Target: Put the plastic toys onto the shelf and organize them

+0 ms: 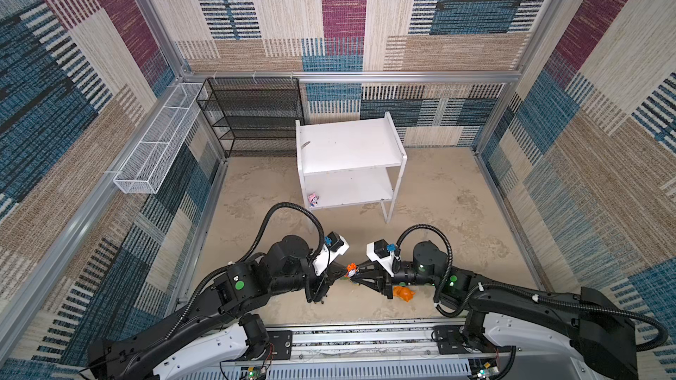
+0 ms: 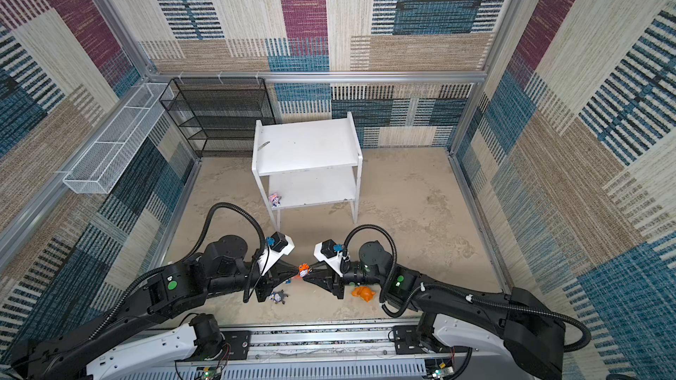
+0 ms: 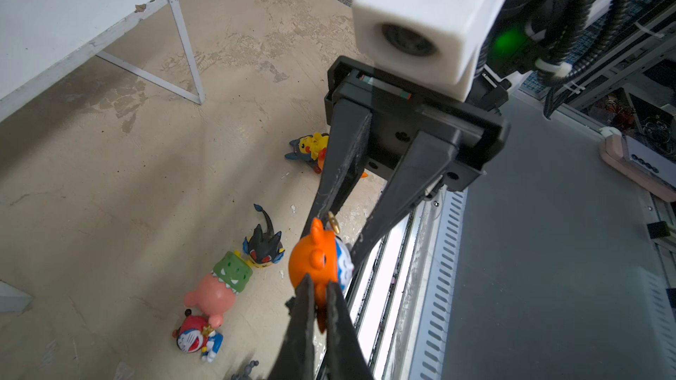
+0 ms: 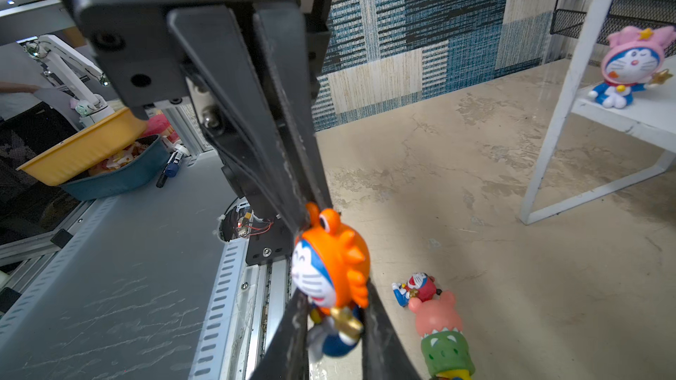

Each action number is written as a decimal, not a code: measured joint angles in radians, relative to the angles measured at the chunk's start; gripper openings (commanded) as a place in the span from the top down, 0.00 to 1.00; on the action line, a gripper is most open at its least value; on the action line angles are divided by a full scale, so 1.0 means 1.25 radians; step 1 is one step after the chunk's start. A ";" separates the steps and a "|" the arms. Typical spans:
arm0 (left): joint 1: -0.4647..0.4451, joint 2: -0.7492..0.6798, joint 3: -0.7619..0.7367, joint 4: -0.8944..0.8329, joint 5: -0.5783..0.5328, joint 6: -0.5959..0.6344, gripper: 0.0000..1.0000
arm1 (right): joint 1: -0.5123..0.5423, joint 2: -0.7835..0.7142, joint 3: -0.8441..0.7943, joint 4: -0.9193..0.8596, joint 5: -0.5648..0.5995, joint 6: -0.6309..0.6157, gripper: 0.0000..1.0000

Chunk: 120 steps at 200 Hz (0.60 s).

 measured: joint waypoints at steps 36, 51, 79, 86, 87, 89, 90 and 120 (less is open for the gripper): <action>0.000 0.000 0.001 0.000 0.002 0.001 1.00 | 0.002 0.000 0.000 -0.001 0.000 0.000 0.78; 0.000 0.003 0.004 -0.002 0.006 0.004 1.00 | 0.002 -0.001 0.000 -0.001 0.000 -0.003 0.67; 0.000 0.011 0.016 -0.014 0.022 0.028 1.00 | 0.005 -0.013 0.000 0.001 -0.009 -0.013 0.35; 0.000 0.010 0.020 -0.023 0.023 0.037 1.00 | 0.005 -0.017 0.000 -0.001 -0.015 -0.018 0.30; 0.000 0.010 0.020 -0.023 0.023 0.038 1.00 | 0.005 -0.017 0.001 -0.002 -0.016 -0.019 0.30; 0.000 0.010 0.022 -0.025 0.023 0.040 1.00 | 0.005 -0.018 0.001 -0.003 -0.017 -0.021 0.28; 0.000 0.010 0.023 -0.026 0.023 0.041 1.00 | 0.005 -0.019 0.002 -0.005 -0.018 -0.023 0.27; 0.000 0.004 0.031 -0.054 0.025 0.069 1.00 | 0.006 -0.023 0.018 -0.041 -0.043 -0.048 0.23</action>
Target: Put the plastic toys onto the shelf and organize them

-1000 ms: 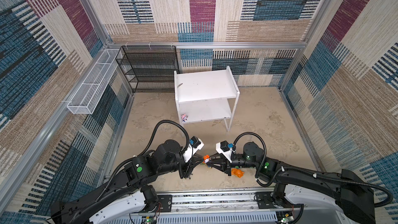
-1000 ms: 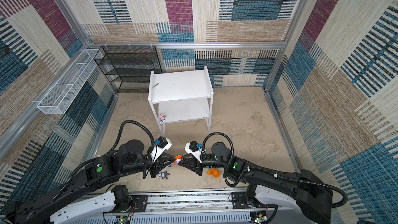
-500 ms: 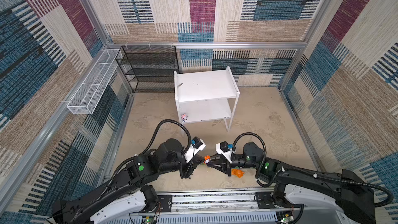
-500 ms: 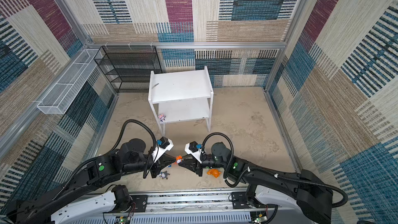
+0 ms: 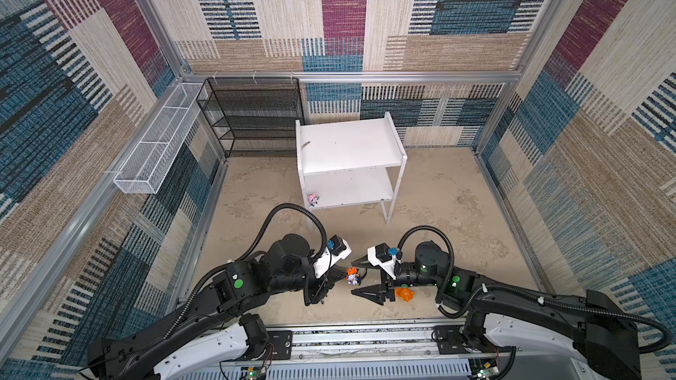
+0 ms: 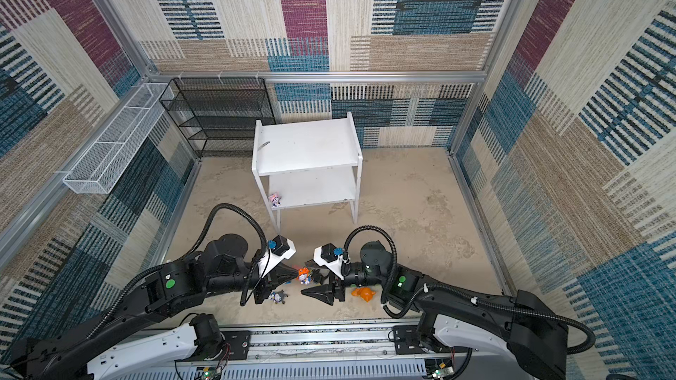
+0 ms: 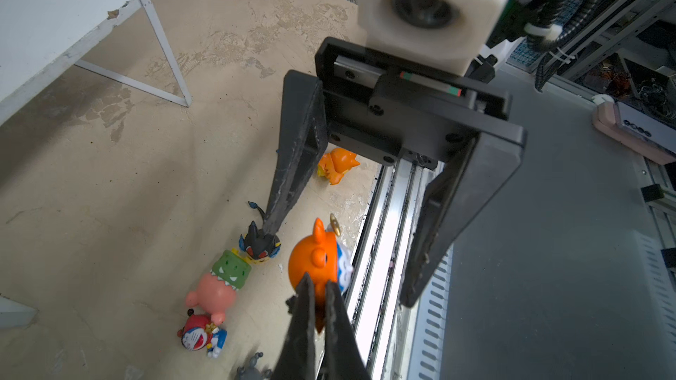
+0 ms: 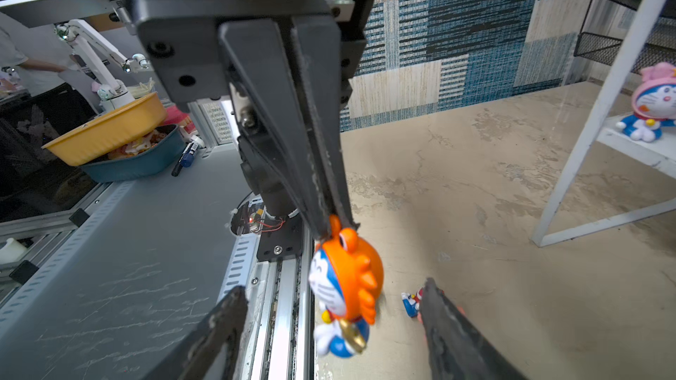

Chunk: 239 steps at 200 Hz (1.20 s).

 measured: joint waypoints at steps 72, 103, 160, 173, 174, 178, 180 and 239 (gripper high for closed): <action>0.000 0.016 0.031 -0.070 0.050 0.099 1.00 | 0.000 0.069 0.087 -0.102 -0.059 -0.060 0.45; 0.000 0.016 0.034 -0.089 0.060 0.118 1.00 | 0.000 0.084 0.108 -0.138 -0.078 -0.081 0.51; 0.000 0.015 0.023 -0.089 0.060 0.132 1.00 | 0.000 0.128 0.156 -0.193 -0.109 -0.122 0.60; 0.000 0.015 0.020 -0.089 0.059 0.135 1.00 | 0.000 0.136 0.163 -0.202 -0.113 -0.126 0.63; 0.000 0.015 0.020 -0.089 0.059 0.135 1.00 | 0.000 0.136 0.163 -0.202 -0.113 -0.127 0.63; 0.000 0.015 0.020 -0.089 0.059 0.135 1.00 | 0.000 0.139 0.164 -0.205 -0.115 -0.129 0.65; 0.000 0.015 0.019 -0.089 0.059 0.135 1.00 | 0.000 0.140 0.165 -0.207 -0.117 -0.129 0.65; 0.000 0.010 0.014 -0.090 0.052 0.137 1.00 | 0.000 0.165 0.186 -0.226 -0.133 -0.146 0.72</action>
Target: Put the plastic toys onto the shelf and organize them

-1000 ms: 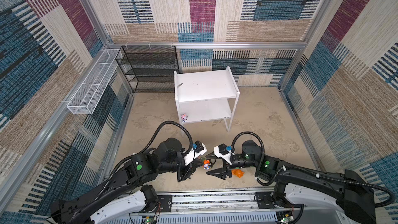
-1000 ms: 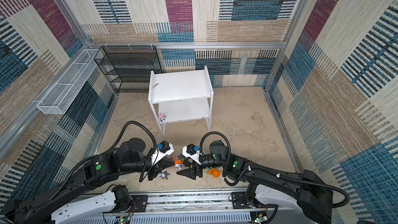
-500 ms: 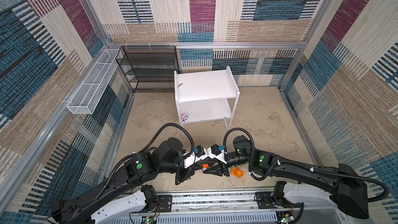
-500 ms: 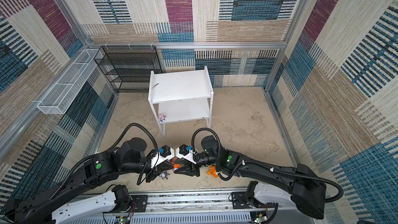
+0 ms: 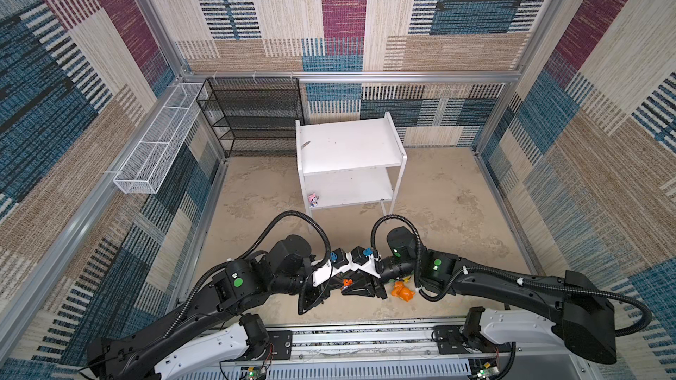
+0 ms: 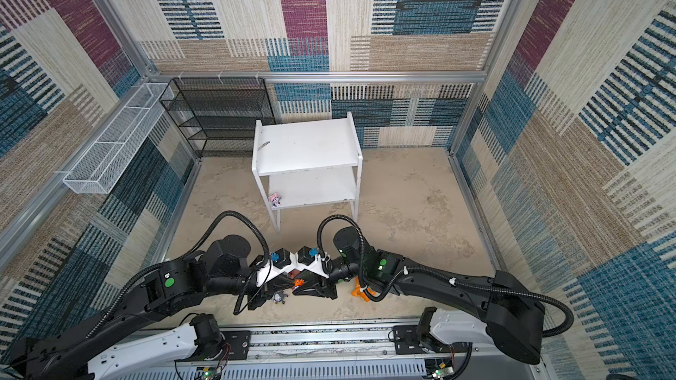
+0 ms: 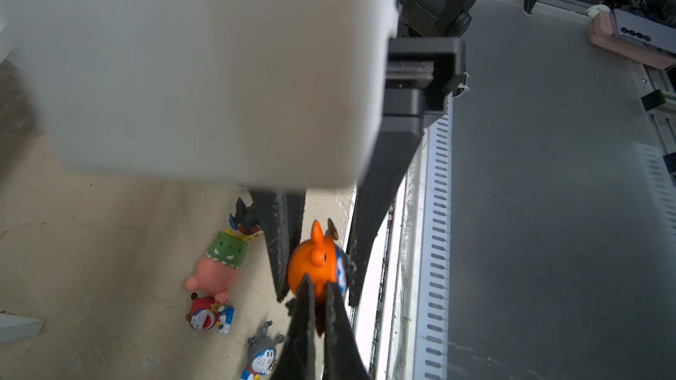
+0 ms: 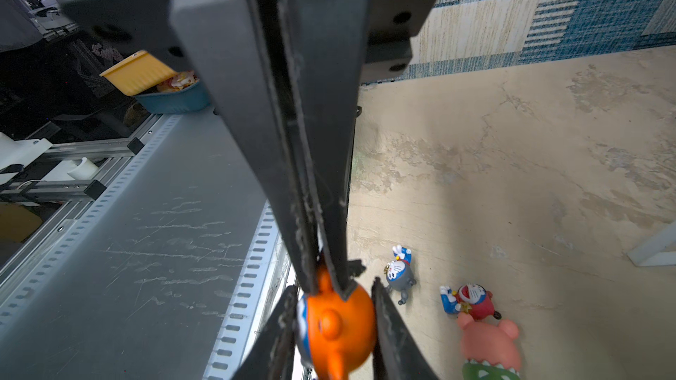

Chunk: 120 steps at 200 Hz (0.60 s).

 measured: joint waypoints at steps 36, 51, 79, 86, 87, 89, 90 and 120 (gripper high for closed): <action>0.000 -0.001 0.000 0.000 -0.016 0.000 0.58 | -0.002 0.000 0.002 -0.001 0.007 -0.012 0.74; 0.000 -0.007 0.000 0.001 -0.017 -0.002 0.33 | -0.009 0.001 0.002 -0.001 0.028 -0.019 0.74; 0.000 -0.028 0.009 -0.007 -0.061 -0.023 0.01 | -0.045 0.005 0.000 0.014 0.048 -0.028 0.74; 0.001 -0.035 0.011 -0.010 -0.065 -0.039 0.01 | -0.056 0.007 0.000 0.020 0.049 -0.032 0.74; 0.002 -0.037 0.011 -0.011 -0.065 -0.043 0.01 | -0.059 0.007 0.000 0.021 0.049 -0.033 0.74; 0.002 -0.038 0.011 -0.011 -0.066 -0.043 0.01 | -0.062 0.008 0.000 0.023 0.051 -0.035 0.74; 0.002 -0.040 0.011 -0.012 -0.069 -0.043 0.01 | -0.064 0.008 0.000 0.024 0.051 -0.035 0.74; 0.002 -0.085 0.004 -0.029 -0.128 -0.073 0.01 | -0.106 0.027 0.016 0.041 0.070 -0.068 0.75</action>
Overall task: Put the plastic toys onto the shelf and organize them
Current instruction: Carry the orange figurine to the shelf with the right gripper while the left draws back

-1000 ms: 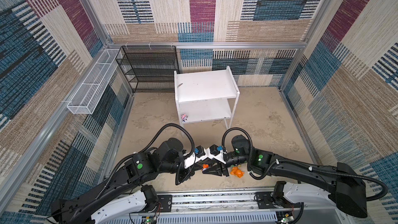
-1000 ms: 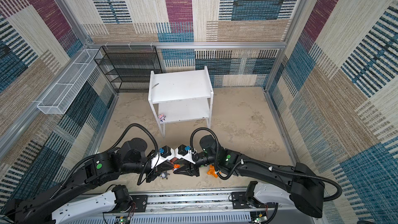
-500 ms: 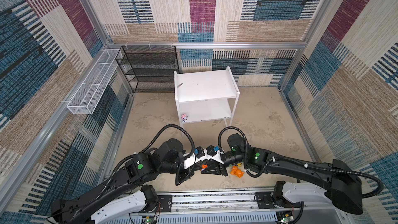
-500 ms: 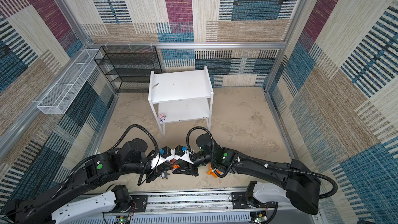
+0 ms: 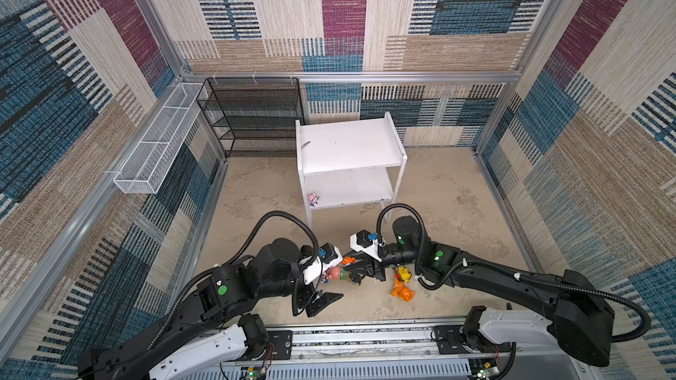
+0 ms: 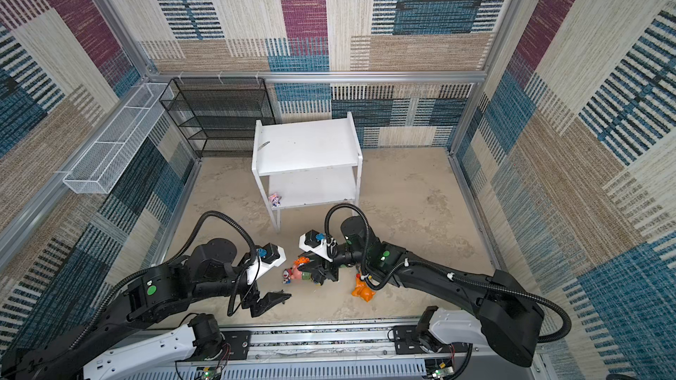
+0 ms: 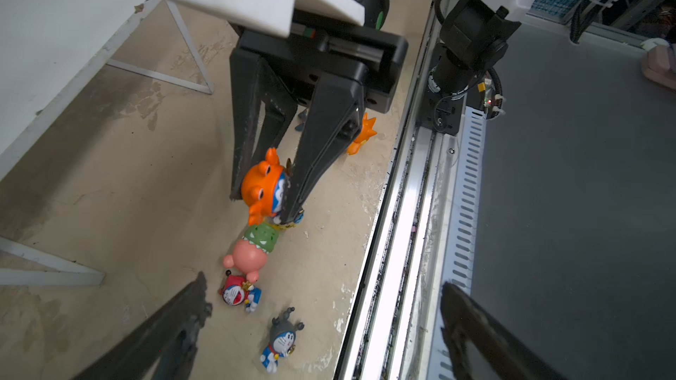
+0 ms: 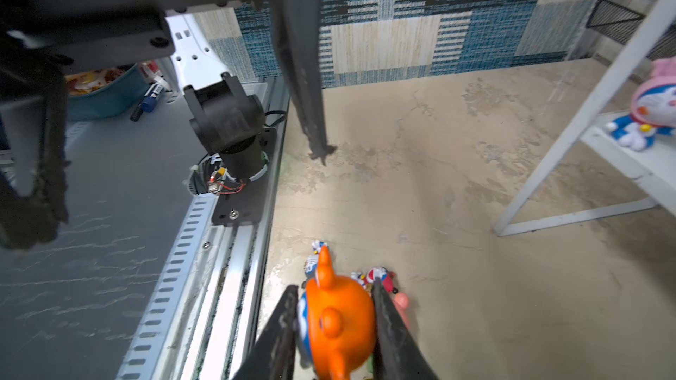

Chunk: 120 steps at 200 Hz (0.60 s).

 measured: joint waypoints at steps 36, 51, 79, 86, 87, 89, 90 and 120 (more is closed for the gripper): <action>0.000 -0.071 -0.014 -0.012 -0.113 -0.049 0.01 | -0.027 0.050 0.040 0.045 0.020 -0.042 0.76; 0.000 -0.104 -0.020 -0.010 -0.149 -0.052 0.01 | -0.040 0.073 0.050 0.069 0.029 -0.054 0.76; 0.000 -0.128 -0.035 -0.006 -0.185 -0.052 0.01 | -0.067 0.122 0.081 0.125 0.044 -0.064 0.75; 0.000 -0.129 -0.035 -0.006 -0.190 -0.052 0.01 | -0.073 0.133 0.091 0.134 0.048 -0.067 0.75; 0.000 -0.129 -0.035 -0.006 -0.192 -0.052 0.01 | -0.074 0.136 0.093 0.136 0.048 -0.067 0.75; 0.000 -0.129 -0.036 -0.005 -0.193 -0.052 0.01 | -0.076 0.139 0.096 0.139 0.049 -0.067 0.75; 0.000 -0.129 -0.036 -0.005 -0.194 -0.052 0.01 | -0.076 0.140 0.097 0.141 0.049 -0.067 0.75; 0.000 -0.122 -0.037 -0.004 -0.202 -0.052 0.01 | -0.103 0.189 0.139 0.189 0.060 -0.074 0.75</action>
